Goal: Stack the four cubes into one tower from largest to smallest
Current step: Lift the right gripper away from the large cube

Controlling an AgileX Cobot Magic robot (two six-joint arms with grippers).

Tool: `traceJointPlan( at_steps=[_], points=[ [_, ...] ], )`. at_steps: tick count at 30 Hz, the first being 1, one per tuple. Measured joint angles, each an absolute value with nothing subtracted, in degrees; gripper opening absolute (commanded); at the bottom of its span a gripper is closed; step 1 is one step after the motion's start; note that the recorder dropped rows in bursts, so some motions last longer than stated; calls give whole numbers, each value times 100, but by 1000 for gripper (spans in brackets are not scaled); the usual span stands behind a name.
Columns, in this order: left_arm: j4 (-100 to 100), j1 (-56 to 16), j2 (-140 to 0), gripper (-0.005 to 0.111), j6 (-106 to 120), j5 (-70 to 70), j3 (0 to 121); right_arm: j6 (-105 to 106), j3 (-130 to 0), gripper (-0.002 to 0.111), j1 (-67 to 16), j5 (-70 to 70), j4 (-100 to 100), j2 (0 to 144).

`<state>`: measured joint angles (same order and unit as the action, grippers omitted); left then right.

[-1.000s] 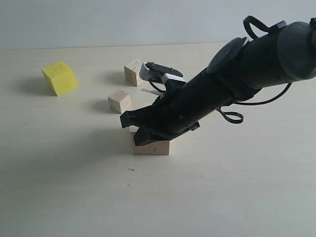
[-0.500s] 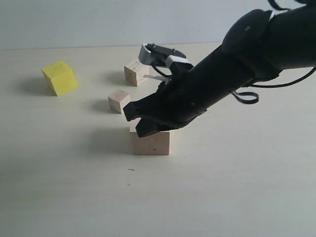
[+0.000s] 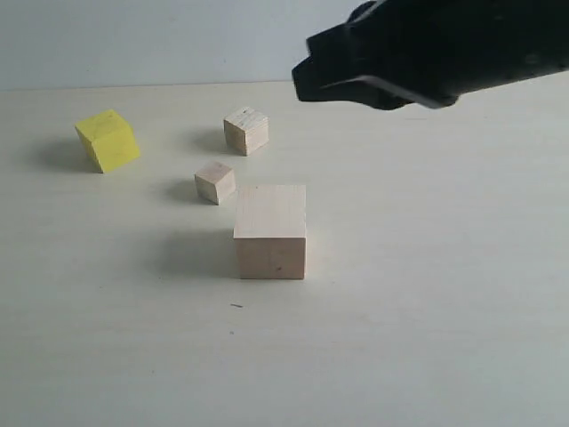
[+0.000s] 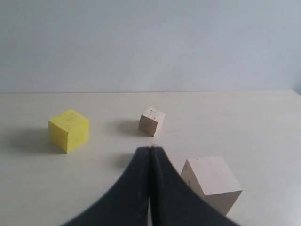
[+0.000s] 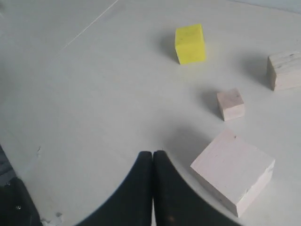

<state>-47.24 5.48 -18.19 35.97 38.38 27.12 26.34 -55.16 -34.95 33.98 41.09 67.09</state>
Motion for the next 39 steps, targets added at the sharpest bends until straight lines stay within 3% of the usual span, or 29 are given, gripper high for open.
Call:
traceJointPlan(
  at_steps=[3, 6, 11, 13, 27, 33, 39],
  points=[
    [-4841, 548, -1846, 8, 3573, 3848, 2712, 2337, -5386, 0, -3495, 3623, 3758, 6167],
    [-4771, 548, -2026, 28, 3573, 3848, 2722, 2016, -5249, 0, -3495, 3934, 3394, 5676],
    [-4668, 548, -2537, 95, 3573, 3848, 2722, 1817, -5000, 0, -3495, 4243, 3230, 5060],
    [-4668, 548, -2730, 105, 3573, 3837, 2722, 1805, -4933, 0, -3495, 4323, 3230, 4853],
    [-5223, 540, -2959, 105, 4307, 4683, 2722, 1781, -4853, 0, -3495, 4819, 3166, 4618],
    [-5239, 540, -3201, 105, 4431, 3789, 2733, 1781, -4853, 0, -3495, 4860, 3018, 4618],
    [-4960, 540, -4445, 105, 4454, 3373, 3290, 1781, -4853, 0, -3495, 4860, 3019, 4618]
  ],
)
